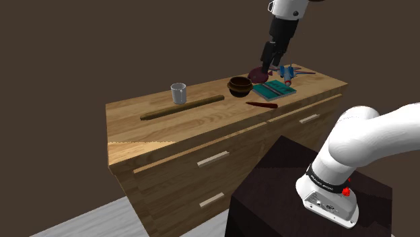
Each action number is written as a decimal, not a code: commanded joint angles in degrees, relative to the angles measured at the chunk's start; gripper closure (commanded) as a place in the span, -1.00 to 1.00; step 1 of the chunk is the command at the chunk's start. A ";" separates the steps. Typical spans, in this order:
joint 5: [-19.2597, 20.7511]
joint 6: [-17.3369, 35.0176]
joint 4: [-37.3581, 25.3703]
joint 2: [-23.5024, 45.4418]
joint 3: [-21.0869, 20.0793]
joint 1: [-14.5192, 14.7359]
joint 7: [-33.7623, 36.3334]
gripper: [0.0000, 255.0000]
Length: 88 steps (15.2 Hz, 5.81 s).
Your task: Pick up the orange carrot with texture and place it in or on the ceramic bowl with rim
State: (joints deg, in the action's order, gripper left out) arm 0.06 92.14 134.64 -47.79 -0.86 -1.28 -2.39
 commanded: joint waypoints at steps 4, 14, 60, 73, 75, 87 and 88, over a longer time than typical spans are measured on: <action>2.11 3.59 3.20 1.31 3.11 -0.24 -4.72 -1.00; 8.73 17.16 8.88 11.71 13.72 -1.36 -20.05 -1.00; 5.44 42.44 1.89 48.13 28.41 -1.11 -48.76 1.00; 8.45 31.84 -2.24 41.13 27.80 -1.05 -46.90 1.00; 8.72 30.22 -3.05 40.27 27.65 -1.04 -46.74 1.00; 9.62 20.64 -8.95 36.36 26.66 -0.95 -46.28 1.00; 9.65 19.85 -9.52 36.13 26.58 -0.93 -46.27 1.00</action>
State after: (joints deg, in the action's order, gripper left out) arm 9.63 112.77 125.59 -11.36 25.77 -2.19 -48.64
